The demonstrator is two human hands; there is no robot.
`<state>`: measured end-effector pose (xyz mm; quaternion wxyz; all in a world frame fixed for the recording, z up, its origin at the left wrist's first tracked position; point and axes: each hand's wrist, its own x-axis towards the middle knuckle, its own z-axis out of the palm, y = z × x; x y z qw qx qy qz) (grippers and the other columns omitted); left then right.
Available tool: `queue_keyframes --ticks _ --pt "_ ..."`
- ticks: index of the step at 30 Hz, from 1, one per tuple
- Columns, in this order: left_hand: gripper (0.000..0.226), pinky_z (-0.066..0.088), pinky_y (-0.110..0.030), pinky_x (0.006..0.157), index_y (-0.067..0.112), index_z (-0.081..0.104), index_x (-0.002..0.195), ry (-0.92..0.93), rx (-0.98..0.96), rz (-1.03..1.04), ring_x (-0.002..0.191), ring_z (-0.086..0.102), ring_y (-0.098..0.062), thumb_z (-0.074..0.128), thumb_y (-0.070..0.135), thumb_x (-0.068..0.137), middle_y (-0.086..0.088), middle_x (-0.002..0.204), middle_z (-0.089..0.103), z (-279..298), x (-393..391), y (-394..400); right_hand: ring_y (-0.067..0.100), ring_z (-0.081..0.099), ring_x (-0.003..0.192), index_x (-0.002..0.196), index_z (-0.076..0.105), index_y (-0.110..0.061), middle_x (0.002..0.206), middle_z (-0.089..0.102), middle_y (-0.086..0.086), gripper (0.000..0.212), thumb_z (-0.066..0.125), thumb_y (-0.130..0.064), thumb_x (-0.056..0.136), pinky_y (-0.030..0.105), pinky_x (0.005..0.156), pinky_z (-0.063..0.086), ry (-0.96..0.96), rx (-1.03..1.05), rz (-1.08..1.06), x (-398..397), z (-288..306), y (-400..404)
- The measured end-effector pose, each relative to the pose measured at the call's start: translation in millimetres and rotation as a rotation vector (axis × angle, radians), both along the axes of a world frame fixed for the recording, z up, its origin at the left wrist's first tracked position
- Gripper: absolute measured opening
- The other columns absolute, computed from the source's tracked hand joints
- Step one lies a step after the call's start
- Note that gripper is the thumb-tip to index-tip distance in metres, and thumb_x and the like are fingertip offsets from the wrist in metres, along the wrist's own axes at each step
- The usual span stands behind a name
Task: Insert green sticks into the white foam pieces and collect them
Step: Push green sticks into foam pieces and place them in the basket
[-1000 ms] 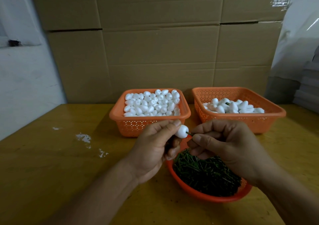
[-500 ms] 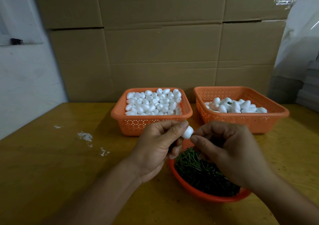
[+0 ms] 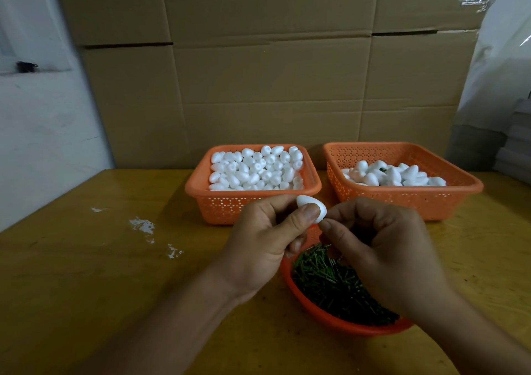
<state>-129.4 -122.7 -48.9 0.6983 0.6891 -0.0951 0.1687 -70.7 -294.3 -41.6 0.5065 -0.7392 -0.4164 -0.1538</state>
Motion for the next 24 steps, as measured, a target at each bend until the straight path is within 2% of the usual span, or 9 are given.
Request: queue_keyframes --ticks 5,9,16,24 --pt "0.016 0.041 -0.017 0.056 0.026 0.073 0.084 -0.066 0.141 0.069 0.057 0.047 -0.007 0.063 0.036 0.094 0.003 0.059 0.050 -0.3 0.7 1.5 0.004 0.069 0.059 0.083 0.072 -0.031 0.068 0.071 -0.017 0.003 0.070 -0.031 0.085 0.025 0.051 0.054 0.012 -0.008 -0.011 -1.2 -2.3 1.6" --pt "0.024 0.042 -0.017 0.056 0.021 0.072 0.088 -0.086 0.200 0.081 0.058 0.049 -0.007 0.062 0.043 0.091 0.007 0.060 0.052 -0.6 0.6 3.8 0.005 0.069 0.060 0.085 0.072 -0.030 0.069 0.071 -0.016 0.003 0.070 -0.032 0.086 0.028 0.051 0.054 -0.006 -0.018 -0.011 -2.2 -3.0 2.2" --pt "0.023 0.042 -0.018 0.056 0.027 0.073 0.090 -0.084 0.236 0.087 0.059 0.050 -0.007 0.062 0.048 0.089 0.008 0.061 0.053 -0.4 1.0 6.2 0.006 0.067 0.058 0.084 0.071 -0.032 0.069 0.071 -0.015 0.007 0.067 -0.037 0.087 0.031 0.049 0.052 -0.031 -0.007 -0.019 -3.9 -4.1 3.7" --pt "0.023 0.041 -0.021 0.055 0.026 0.072 0.087 -0.105 0.241 0.100 0.057 0.049 -0.007 0.063 0.047 0.091 0.008 0.059 0.052 -2.0 2.0 5.7 0.007 0.069 0.058 0.086 0.071 -0.031 0.070 0.072 -0.013 0.015 0.062 -0.043 0.087 0.034 0.050 0.054 -0.007 0.005 0.021 -4.0 -6.8 5.4"
